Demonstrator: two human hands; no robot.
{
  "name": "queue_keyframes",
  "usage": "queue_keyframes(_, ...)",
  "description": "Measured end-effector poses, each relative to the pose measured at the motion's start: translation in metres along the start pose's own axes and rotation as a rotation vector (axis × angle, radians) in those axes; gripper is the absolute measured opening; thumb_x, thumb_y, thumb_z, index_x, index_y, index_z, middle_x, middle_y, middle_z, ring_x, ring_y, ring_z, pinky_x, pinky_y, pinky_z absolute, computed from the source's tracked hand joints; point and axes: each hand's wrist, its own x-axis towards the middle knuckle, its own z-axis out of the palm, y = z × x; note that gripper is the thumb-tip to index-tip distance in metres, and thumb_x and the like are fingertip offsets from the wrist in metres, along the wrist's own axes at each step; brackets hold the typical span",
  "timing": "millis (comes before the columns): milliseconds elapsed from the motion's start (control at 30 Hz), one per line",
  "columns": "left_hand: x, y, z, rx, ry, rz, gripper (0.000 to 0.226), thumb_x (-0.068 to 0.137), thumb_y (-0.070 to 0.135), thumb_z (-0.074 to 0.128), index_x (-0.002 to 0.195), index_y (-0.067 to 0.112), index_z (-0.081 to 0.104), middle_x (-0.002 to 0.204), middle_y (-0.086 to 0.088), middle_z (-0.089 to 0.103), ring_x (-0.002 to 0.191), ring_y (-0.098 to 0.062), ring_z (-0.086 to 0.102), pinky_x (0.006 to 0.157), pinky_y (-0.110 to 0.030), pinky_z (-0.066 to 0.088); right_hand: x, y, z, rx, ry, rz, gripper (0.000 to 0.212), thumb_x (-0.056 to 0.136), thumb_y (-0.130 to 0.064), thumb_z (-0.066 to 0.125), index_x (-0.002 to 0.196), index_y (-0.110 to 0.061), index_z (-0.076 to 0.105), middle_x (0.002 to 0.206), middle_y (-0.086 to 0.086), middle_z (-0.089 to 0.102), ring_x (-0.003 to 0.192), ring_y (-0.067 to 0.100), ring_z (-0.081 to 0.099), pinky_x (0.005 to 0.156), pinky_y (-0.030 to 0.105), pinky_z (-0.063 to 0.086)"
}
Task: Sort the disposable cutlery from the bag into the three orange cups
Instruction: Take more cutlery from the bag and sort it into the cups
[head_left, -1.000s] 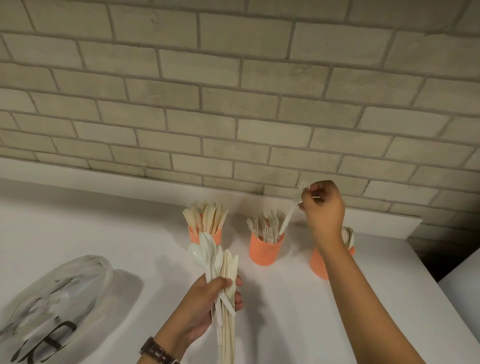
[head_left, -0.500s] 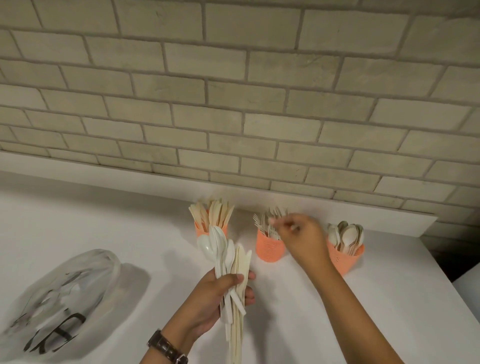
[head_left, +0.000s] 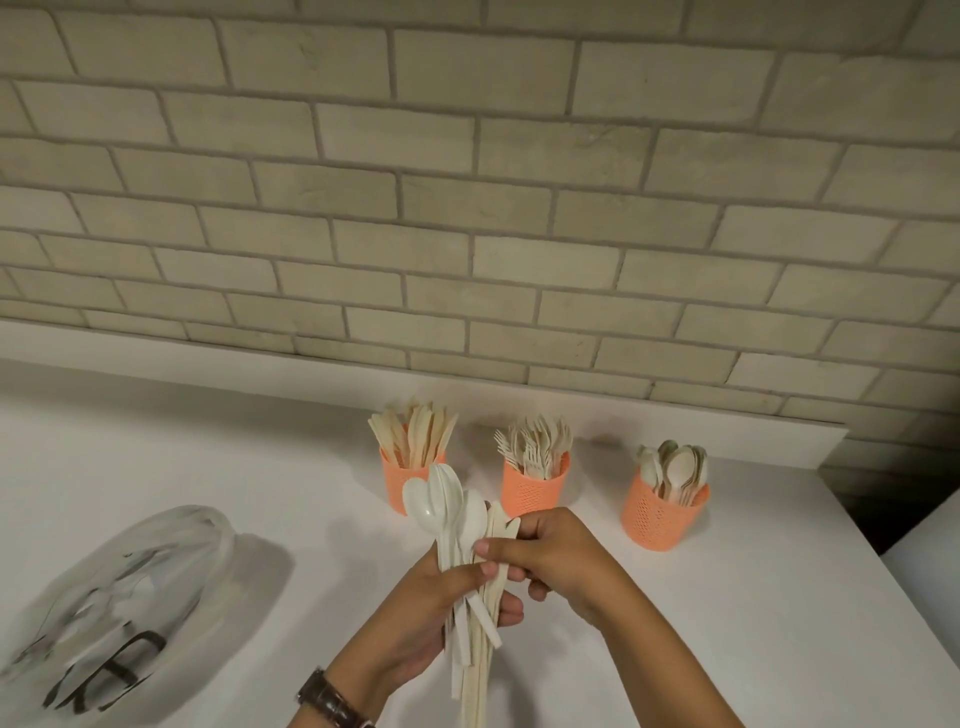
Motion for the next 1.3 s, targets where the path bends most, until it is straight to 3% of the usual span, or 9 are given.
queue_keyframes(100,-0.002,0.000,-0.002,-0.051,-0.055,0.005,0.026,0.078,0.014,0.057,0.093,0.002,0.073,0.094,-0.023,0.071,0.079,-0.032,0.070,0.074,-0.036,0.057,0.001,-0.001,-0.002,0.095,-0.075,-0.014,0.016,0.080,-0.017,0.071,0.065,-0.012,0.068,0.043,-0.007,0.045,0.043,0.009,0.038,0.043,0.019,0.029)
queue_keyframes(200,-0.002,0.000,-0.006,-0.135,-0.093,0.000,0.035,0.081,0.013,0.053,0.111,-0.002,0.066,0.109,-0.032,0.065,0.101,-0.043,0.065,0.083,-0.041,0.055,-0.001,-0.004,-0.003,0.122,-0.087,-0.046,0.022,0.083,-0.013,0.067,0.061,-0.013,0.066,0.043,-0.007,0.048,0.041,0.009,0.039,0.043,0.019,0.027)
queue_keyframes(300,-0.002,-0.002,-0.012,-0.205,-0.086,0.011,0.044,0.083,0.008,0.050,0.128,0.010,0.052,0.116,-0.029,0.063,0.108,-0.044,0.062,0.085,-0.043,0.055,-0.001,-0.007,-0.008,0.161,-0.065,-0.068,0.009,0.084,-0.010,0.065,0.079,-0.007,0.073,0.048,-0.004,0.056,0.038,0.005,0.039,0.042,0.018,0.026)
queue_keyframes(467,-0.001,-0.001,-0.029,-0.199,0.028,0.025,0.040,0.091,-0.001,0.043,0.127,0.013,0.050,0.114,-0.023,0.067,0.101,-0.036,0.067,0.076,-0.035,0.058,0.016,-0.012,-0.020,0.242,0.082,-0.066,0.014,0.082,-0.009,0.068,0.076,0.003,0.064,0.039,-0.004,0.039,0.035,0.008,0.028,0.039,0.019,0.026)
queue_keyframes(700,-0.012,-0.002,-0.082,-0.373,0.360,0.128,0.035,0.093,-0.009,0.033,0.112,0.002,0.061,0.112,-0.016,0.063,0.088,-0.030,0.071,0.070,-0.034,0.060,0.076,-0.062,-0.012,0.318,0.383,-0.289,0.019,0.084,-0.011,0.066,0.070,0.002,0.064,0.037,0.000,0.056,0.032,0.009,0.049,0.038,0.017,0.042)
queue_keyframes(933,-0.038,0.006,-0.096,-0.440,0.267,0.126,0.037,0.084,-0.009,0.047,0.117,-0.002,0.061,0.086,-0.009,0.055,0.076,-0.026,0.067,0.074,-0.037,0.058,0.171,-0.063,0.044,0.038,0.546,-0.400,0.024,0.082,-0.020,0.067,0.066,-0.006,0.058,0.050,0.009,0.063,0.039,0.011,0.057,0.056,0.028,0.052)
queue_keyframes(1067,-0.044,0.007,-0.097,-0.457,0.188,0.100,0.053,0.065,-0.001,0.061,0.117,-0.003,0.062,0.089,-0.009,0.059,0.078,-0.027,0.066,0.079,-0.038,0.056,0.197,-0.026,0.069,-0.296,0.393,-0.312,0.012,0.079,-0.014,0.066,0.068,-0.013,0.063,0.070,0.017,0.067,0.069,0.036,0.066,0.069,0.042,0.055)
queue_keyframes(1167,-0.046,0.005,-0.098,-0.415,0.138,0.066,0.053,0.062,0.000,0.060,0.115,-0.003,0.064,0.087,-0.007,0.060,0.072,-0.023,0.064,0.075,-0.034,0.056,0.192,-0.018,0.073,-0.326,0.305,-0.298,0.012,0.073,-0.005,0.066,0.082,-0.013,0.065,0.078,0.009,0.066,0.075,0.028,0.064,0.075,0.039,0.056)
queue_keyframes(1300,-0.040,0.002,-0.094,-0.397,0.101,0.042,0.051,0.066,-0.003,0.053,0.117,-0.004,0.063,0.086,-0.006,0.058,0.058,-0.015,0.050,0.060,-0.024,0.050,0.159,-0.030,0.062,-0.289,0.364,-0.349,0.054,0.078,-0.009,0.070,0.128,-0.010,0.050,0.109,0.007,0.058,0.088,0.021,0.056,0.081,0.018,0.047)
